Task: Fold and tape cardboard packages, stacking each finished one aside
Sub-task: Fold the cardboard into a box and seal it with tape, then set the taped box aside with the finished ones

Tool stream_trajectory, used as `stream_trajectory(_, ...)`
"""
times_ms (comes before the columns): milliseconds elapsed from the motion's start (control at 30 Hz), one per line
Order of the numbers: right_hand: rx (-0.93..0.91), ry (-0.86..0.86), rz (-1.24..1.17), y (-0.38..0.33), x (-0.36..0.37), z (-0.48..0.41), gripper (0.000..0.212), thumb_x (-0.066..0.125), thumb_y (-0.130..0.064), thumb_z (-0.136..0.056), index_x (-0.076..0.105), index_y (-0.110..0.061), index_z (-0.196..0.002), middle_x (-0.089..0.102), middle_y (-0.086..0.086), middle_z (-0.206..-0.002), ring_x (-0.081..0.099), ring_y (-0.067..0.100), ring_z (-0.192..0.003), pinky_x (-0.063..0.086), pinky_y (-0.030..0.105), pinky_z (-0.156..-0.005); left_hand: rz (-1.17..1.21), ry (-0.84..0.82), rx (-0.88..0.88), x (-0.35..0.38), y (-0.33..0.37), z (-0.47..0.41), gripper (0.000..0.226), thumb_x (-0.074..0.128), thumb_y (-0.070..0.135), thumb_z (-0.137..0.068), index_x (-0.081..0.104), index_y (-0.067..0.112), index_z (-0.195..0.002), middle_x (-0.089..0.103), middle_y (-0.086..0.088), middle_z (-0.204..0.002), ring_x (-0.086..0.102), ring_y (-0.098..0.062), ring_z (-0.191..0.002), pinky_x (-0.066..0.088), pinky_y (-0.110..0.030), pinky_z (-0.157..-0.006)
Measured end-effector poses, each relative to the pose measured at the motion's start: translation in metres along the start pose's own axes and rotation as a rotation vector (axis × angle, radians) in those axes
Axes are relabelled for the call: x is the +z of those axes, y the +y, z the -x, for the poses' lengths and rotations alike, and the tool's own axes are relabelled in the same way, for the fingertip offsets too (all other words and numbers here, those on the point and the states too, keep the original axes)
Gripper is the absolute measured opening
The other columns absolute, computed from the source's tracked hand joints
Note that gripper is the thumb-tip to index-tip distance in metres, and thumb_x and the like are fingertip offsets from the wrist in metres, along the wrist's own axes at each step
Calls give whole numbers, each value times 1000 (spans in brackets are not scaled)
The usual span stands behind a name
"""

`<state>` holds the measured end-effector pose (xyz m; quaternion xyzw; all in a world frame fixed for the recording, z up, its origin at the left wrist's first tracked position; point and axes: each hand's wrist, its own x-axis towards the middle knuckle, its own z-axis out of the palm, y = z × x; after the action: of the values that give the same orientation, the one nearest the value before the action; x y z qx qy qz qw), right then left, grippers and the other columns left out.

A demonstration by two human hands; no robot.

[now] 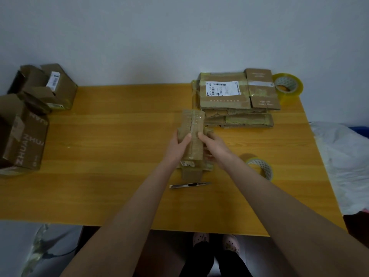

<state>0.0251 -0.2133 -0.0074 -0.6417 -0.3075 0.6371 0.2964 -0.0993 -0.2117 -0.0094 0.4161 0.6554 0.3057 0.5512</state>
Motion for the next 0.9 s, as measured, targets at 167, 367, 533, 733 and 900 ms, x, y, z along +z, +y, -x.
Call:
stream_trajectory(167, -13, -3, -12, -5, -2, 6, 27, 43, -13, -100, 55, -18, -125, 65, -1, -88, 60, 9, -69, 47, 17, -50, -242, 100, 84, -14, 5, -2, 36, 38, 17, -102, 53, 12, -134, 60, -4, -125, 53, -13, -100, 45, -26, -81)
stream_trajectory(367, 5, -87, -176, -9, 13, 19, 35, 45, -45, -98, 56, -16, -115, 68, 8, -97, 66, 20, -90, 55, 35, -87, -357, 131, 258, -39, 19, 13, 29, 46, 15, -99, 60, 11, -124, 62, 0, -113, 57, -13, -100, 42, -14, -69)
stream_trajectory(533, -29, -179, -272, -27, 34, 26, 65, 68, -55, -79, 54, -12, -126, 65, 4, -112, 62, 24, -103, 55, 37, -88, -403, 159, 350, -54, 27, 40, 35, 56, 16, -94, 57, 16, -129, 57, 0, -125, 52, -11, -111, 46, -28, -94)
stream_trajectory(733, 74, -81, -301, -48, 70, 30, 67, 79, -40, -75, 50, -7, -125, 59, 8, -104, 55, 24, -91, 48, 41, -81, -480, 176, 417, -69, 36, 67, 32, 53, 9, -95, 59, 12, -126, 59, -3, -127, 54, -14, -115, 45, -28, -99)
stream_trajectory(900, 80, -106, -427, -63, 112, 22, 61, 75, -32, -79, 49, -8, -129, 63, 10, -109, 59, 26, -97, 51, 43, -79, -670, 710, 414, -130, 29, 60, 43, 63, 17, -88, 52, 13, -130, 52, -4, -131, 45, -20, -124, 41, -34, -104)
